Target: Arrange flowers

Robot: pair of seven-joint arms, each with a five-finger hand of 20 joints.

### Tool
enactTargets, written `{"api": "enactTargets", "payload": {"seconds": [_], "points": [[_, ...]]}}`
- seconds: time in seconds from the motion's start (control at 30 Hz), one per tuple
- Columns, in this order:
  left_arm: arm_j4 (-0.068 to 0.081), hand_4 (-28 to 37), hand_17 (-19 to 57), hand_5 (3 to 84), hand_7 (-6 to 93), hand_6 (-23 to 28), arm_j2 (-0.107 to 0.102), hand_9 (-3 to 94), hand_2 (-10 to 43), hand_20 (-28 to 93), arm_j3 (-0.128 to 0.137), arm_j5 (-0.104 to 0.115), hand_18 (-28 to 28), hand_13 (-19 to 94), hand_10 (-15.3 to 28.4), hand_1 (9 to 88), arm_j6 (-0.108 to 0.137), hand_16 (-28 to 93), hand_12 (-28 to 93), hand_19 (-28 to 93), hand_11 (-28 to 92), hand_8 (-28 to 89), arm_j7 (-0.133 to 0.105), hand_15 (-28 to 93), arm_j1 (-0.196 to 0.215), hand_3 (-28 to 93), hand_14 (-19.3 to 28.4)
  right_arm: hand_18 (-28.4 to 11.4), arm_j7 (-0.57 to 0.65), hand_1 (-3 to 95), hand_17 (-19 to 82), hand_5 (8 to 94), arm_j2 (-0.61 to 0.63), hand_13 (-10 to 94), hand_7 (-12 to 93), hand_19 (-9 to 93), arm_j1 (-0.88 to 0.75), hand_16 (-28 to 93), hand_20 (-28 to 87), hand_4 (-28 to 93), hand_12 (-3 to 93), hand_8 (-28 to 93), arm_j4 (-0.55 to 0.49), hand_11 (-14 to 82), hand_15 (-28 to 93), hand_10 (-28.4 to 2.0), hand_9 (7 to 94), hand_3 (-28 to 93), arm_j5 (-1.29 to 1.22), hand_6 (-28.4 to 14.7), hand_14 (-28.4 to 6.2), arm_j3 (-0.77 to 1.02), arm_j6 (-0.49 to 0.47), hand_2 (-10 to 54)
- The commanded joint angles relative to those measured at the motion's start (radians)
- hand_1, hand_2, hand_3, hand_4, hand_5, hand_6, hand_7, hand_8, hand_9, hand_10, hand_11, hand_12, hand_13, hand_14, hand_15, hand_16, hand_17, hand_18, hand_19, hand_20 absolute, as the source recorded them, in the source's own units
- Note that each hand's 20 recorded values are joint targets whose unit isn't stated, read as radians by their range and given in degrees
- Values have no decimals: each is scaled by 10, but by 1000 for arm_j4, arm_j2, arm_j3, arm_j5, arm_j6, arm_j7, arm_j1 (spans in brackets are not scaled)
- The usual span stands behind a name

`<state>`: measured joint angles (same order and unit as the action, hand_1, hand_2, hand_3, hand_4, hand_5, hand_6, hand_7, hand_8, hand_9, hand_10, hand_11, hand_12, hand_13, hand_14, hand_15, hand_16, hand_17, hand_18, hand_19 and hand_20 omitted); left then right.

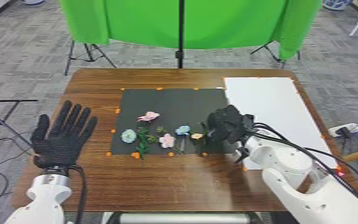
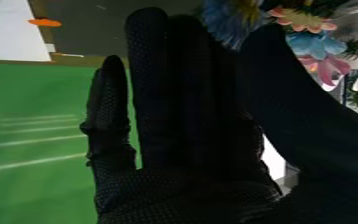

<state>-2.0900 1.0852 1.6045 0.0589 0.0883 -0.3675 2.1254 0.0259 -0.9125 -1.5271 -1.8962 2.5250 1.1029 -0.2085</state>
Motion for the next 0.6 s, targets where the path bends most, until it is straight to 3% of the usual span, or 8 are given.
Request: {"api": "enactTargets", "payload": {"seconds": [0.03, 0.2, 0.3, 0.37, 0.43, 0.5, 0.6], "points": [[-6, -283, -78, 431, 93, 96, 6, 363, 127, 115, 2, 2, 131, 261, 149, 246, 43, -61, 93, 313, 167, -86, 5, 288, 15, 781, 157, -204, 26, 432, 270, 651, 16, 652, 179, 767, -31, 195, 332, -283, 156, -143, -38, 178, 420, -131, 704, 831, -25, 2, -91, 27, 8, -95], [-4, -283, -78, 430, 94, 96, 7, 363, 127, 115, 3, -1, 131, 261, 149, 247, 44, -61, 92, 313, 167, -86, 5, 288, 11, 781, 156, -206, 34, 409, 265, 640, 12, 643, 172, 765, -38, 187, 332, -283, 155, -141, -55, 172, 425, -131, 688, 822, -39, 0, -96, 48, -3, -95], [-5, -283, -78, 430, 93, 96, 3, 362, 126, 116, 7, -6, 131, 260, 149, 246, 40, -61, 92, 313, 167, -87, -1, 288, 14, 782, 156, -206, 66, 363, 263, 609, 2, 621, 164, 756, -51, 179, 326, -283, 150, -138, -73, 161, 419, -137, 657, 816, -123, -10, -110, 92, 46, -95], [-4, -283, -78, 430, 94, 96, 0, 361, 126, 115, 10, -11, 131, 260, 148, 247, 35, -61, 92, 312, 167, -87, -6, 288, 12, 780, 156, -205, 100, 313, 261, 580, -10, 594, 156, 739, -68, 163, 313, -283, 144, -133, -86, 148, 394, -148, 621, 822, -290, -18, -119, 137, 115, -76], [-1, -283, -78, 430, 93, 96, -3, 361, 126, 115, 14, -18, 131, 259, 149, 246, 33, -61, 91, 312, 167, -87, -7, 287, 10, 780, 156, -201, 0, 287, 252, 563, -29, 571, 155, 701, -84, 150, 289, -283, 139, -131, -59, 134, 362, -153, 596, 822, -519, -22, -128, 190, 229, -46], [2, -283, -78, 430, 94, 96, -4, 362, 126, 115, 14, -4, 131, 259, 150, 246, 30, -61, 90, 312, 166, -87, -7, 286, 1, 781, 157, -191, -33, 297, 238, 574, -56, 564, 159, 650, -103, 144, 263, -281, 135, -132, -65, 131, 339, -151, 599, 833, -693, -23, -126, 266, 200, -3], [11, -283, -77, 430, 93, 95, -8, 361, 126, 115, 9, -12, 130, 259, 150, 246, 19, -61, 90, 312, 164, -87, -15, 286, -16, 779, 155, -175, -30, 291, 214, 575, -98, 520, 171, 549, -141, 147, 223, -282, 131, -140, -88, 126, 273, -143, 589, 839, -967, -15, -127, 357, 193, 20]]}}
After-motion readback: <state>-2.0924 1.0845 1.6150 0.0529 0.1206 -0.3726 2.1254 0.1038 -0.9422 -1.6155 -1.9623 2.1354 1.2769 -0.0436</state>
